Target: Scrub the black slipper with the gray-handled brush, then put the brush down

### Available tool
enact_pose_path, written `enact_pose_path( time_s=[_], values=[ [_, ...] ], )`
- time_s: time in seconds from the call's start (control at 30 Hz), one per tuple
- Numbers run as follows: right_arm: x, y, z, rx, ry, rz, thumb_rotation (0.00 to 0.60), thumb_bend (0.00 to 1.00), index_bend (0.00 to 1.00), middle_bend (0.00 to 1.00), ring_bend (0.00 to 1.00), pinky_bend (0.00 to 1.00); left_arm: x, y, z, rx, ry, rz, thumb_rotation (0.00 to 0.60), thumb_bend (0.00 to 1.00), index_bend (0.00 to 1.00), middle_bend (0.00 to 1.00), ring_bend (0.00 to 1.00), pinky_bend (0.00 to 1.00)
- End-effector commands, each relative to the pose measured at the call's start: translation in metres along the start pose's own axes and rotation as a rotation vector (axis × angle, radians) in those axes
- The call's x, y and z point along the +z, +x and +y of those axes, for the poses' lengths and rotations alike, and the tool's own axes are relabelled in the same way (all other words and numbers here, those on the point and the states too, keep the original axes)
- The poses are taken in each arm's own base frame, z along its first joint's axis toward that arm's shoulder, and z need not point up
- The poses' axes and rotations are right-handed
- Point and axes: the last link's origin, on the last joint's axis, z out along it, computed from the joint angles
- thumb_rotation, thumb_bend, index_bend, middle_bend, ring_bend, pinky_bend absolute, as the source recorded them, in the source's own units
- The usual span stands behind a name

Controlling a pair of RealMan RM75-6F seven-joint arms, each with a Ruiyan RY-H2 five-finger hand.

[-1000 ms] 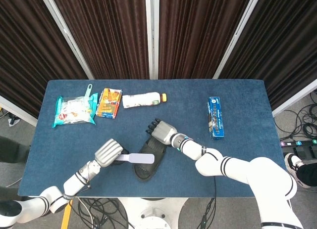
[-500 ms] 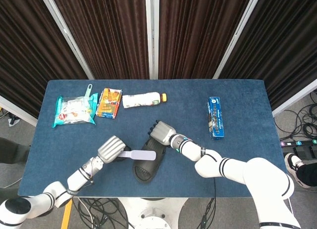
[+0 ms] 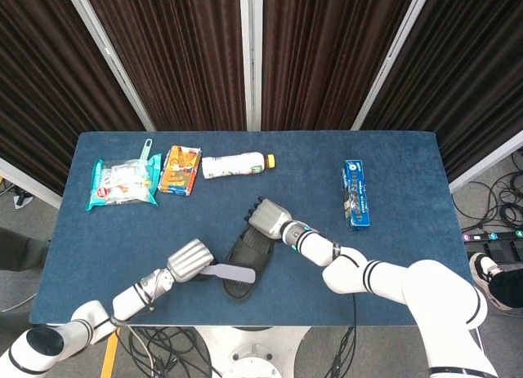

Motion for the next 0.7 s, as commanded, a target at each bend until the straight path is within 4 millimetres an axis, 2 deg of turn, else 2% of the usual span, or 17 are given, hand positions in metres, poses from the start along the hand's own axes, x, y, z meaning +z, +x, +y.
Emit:
enact_pose_path(
  time_s=[0.03, 0.17, 0.3, 0.5, 0.7],
  values=[
    [0.0, 0.0, -0.001, -0.002, 0.002, -0.001, 0.6, 0.17, 0.57, 0.42, 0.19, 0.15, -0.008, 0.004, 0.01, -0.015, -0.046, 0.013, 0.6, 0.61, 1.0, 1.0, 1.0, 1.0],
    [0.0, 0.0, -0.002, -0.001, 0.005, 0.002, 0.6, 0.17, 0.57, 0.42, 0.19, 0.15, -0.008, 0.017, 0.013, -0.021, -0.054, 0.066, 0.6, 0.62, 1.0, 1.0, 1.0, 1.0],
    [0.0, 0.001, -0.002, -0.002, 0.006, 0.003, 0.6, 0.17, 0.57, 0.42, 0.19, 0.15, 0.005, 0.028, 0.001, -0.042, 0.015, 0.072, 0.6, 0.62, 1.0, 1.0, 1.0, 1.0],
    [-0.002, 0.0, -0.001, -0.004, 0.004, 0.002, 0.6, 0.17, 0.56, 0.42, 0.19, 0.15, 0.022, 0.03, -0.016, -0.082, 0.126, 0.023, 0.6, 0.62, 1.0, 1.0, 1.0, 1.0],
    [-0.003, -0.001, 0.0, -0.004, 0.001, 0.002, 0.6, 0.17, 0.56, 0.42, 0.19, 0.15, 0.026, 0.031, -0.016, -0.131, 0.192, 0.126, 0.6, 0.62, 1.0, 1.0, 1.0, 1.0]
  ],
)
